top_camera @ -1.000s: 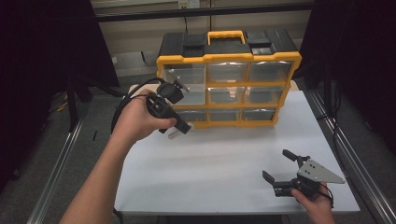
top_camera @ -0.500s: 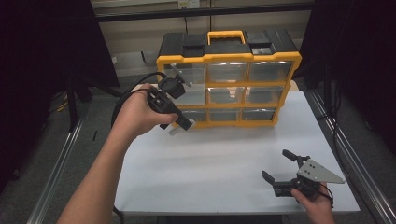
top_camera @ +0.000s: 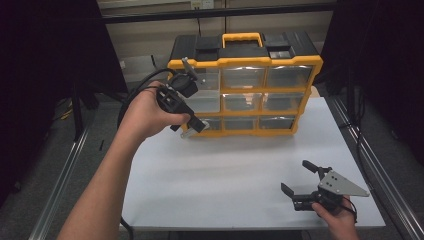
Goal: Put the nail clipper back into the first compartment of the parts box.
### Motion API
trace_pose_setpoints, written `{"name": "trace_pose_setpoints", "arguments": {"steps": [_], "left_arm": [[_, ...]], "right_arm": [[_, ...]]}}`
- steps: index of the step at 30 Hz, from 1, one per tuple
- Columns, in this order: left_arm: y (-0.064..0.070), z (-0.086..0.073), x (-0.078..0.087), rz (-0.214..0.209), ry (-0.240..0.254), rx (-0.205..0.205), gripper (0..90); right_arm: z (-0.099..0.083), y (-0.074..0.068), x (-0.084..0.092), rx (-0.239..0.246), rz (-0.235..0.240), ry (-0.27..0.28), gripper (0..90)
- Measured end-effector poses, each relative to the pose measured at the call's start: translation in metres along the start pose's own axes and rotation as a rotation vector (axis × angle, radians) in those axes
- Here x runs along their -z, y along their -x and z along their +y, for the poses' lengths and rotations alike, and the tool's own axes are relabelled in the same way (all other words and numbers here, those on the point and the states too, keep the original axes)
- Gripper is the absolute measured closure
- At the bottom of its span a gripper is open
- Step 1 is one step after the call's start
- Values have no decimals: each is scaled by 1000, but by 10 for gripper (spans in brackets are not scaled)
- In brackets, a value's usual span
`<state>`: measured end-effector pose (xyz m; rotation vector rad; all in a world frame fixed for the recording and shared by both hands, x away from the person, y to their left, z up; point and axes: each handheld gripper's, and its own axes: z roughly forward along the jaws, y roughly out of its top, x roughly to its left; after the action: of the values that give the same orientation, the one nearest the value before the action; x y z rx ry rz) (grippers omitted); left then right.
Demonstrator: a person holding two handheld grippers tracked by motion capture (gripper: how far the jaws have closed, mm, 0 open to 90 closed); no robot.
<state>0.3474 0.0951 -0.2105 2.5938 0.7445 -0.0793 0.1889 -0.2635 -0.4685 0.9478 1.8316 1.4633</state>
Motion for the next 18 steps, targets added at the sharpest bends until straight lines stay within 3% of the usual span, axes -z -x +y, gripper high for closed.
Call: {"name": "trace_pose_setpoints", "arguments": {"steps": [18], "left_arm": [[-1,12,20,21,21,0,778]], "right_arm": [[0,0,0,-6,3,0,0]]}}
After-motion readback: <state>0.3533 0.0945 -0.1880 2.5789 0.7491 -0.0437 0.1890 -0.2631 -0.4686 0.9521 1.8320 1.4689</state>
